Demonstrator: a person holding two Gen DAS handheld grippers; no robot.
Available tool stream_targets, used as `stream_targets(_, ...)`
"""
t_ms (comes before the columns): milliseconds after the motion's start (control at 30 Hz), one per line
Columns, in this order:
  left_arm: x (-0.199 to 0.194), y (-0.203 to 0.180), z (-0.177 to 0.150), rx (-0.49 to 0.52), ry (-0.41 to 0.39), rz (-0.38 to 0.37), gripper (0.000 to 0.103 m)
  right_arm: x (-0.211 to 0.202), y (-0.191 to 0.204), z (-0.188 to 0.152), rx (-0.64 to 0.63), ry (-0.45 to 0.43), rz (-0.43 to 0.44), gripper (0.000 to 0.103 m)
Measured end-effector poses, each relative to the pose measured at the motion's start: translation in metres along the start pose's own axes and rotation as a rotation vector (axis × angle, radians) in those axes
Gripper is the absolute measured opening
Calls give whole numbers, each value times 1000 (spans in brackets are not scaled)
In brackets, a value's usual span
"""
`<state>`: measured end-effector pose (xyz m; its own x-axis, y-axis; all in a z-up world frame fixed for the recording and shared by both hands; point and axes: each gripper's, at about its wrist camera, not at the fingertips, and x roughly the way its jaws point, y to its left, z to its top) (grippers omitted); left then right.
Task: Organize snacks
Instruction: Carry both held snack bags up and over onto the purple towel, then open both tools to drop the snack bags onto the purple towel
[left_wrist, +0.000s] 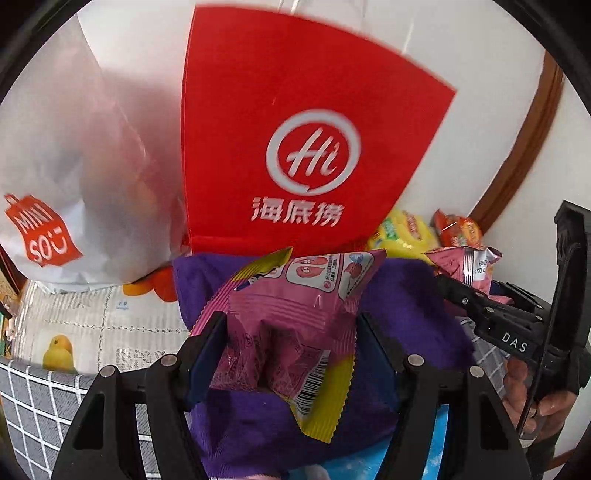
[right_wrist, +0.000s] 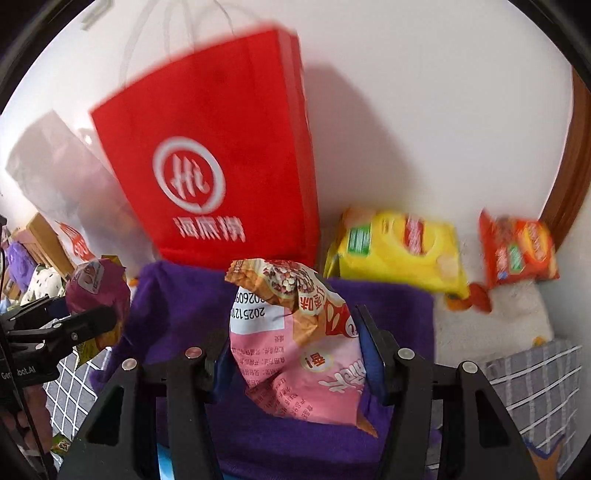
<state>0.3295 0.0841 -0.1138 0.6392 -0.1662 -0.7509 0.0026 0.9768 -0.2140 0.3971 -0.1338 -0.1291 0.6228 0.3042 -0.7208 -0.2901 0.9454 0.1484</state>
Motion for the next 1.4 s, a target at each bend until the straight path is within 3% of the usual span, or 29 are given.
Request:
stream_targets(433,46,3,-17,9,93,19,69,52,-7,-20,-63,119,-65,57)
stream_targets(1033,59,-3,-21,14,138,27,69,75,-1,-27,-105,205,-120,58)
stream_targets(1167,61,-5,-20,4,143,21,69,71,0,-26,-103,204,-117,64)
stream_targets(1300,62,-6,-20,13,150,23,69,59,3,-20,-104,174,-97,79)
stream_targets(1400,63,-8,-20,20,167,13,69,47,6,-15,-100,151,-76,81)
